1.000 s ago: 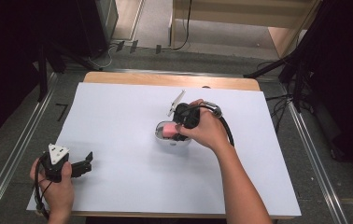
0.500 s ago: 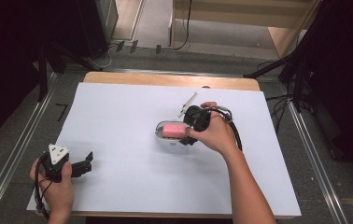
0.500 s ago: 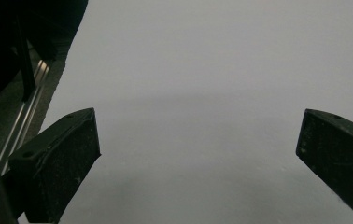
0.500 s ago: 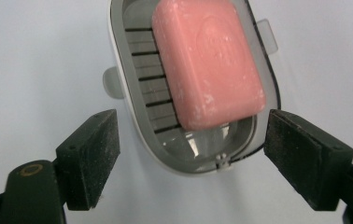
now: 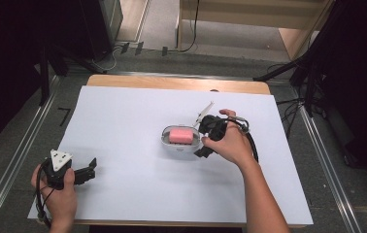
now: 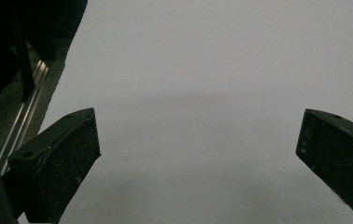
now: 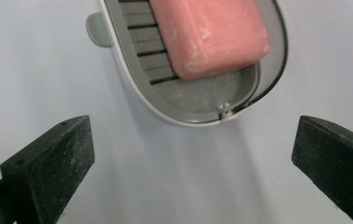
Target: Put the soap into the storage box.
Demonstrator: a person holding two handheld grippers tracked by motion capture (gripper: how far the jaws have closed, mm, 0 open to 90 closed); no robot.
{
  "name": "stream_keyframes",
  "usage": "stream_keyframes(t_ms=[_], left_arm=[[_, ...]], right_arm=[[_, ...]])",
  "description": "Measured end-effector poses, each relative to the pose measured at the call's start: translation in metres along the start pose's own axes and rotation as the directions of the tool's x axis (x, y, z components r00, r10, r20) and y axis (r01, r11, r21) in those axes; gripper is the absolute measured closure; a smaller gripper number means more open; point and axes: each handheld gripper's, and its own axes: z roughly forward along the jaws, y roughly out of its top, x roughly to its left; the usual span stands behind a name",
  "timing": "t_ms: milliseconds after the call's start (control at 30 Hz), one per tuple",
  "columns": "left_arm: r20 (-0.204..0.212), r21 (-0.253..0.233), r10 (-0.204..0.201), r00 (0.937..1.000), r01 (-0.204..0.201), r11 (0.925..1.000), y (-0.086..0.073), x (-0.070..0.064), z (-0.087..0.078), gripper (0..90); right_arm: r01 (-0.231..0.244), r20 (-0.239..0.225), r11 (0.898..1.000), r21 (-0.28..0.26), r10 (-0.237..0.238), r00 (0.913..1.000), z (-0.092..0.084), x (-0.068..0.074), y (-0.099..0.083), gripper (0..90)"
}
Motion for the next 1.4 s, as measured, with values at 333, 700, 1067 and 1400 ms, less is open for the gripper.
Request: stream_keyframes(t_ms=[333, 700, 1067, 1400], left_arm=[[0.0, 0.0, -0.001, 1.0, 0.001, 1.0, 0.0, 0.0, 0.0, 0.0], [0.0, 0.0, -0.001, 1.0, 0.001, 1.0, 0.0, 0.0, 0.0, 0.0], [0.0, -0.001, -0.001, 1.0, 0.001, 1.0, 0.0, 0.0, 0.0, 0.0], [-0.001, -0.004, 0.004, 1.0, -0.004, 1.0, 0.0, -0.001, 0.0, 0.0]], right_arm=[[-0.03, -0.012, 0.999, -0.012, 0.03, 0.9995, 0.001, 0.0, -0.017, 0.0], [-0.109, 0.047, 0.993, -0.055, 0.112, 0.9926, 0.0, 0.0, -0.042, 0.0], [-0.188, 0.053, 0.98, -0.067, 0.192, 0.98, 0.002, -0.002, -0.071, 0.0], [-0.236, 0.065, 0.967, -0.099, 0.243, 0.9679, 0.001, -0.002, -0.097, 0.0]])
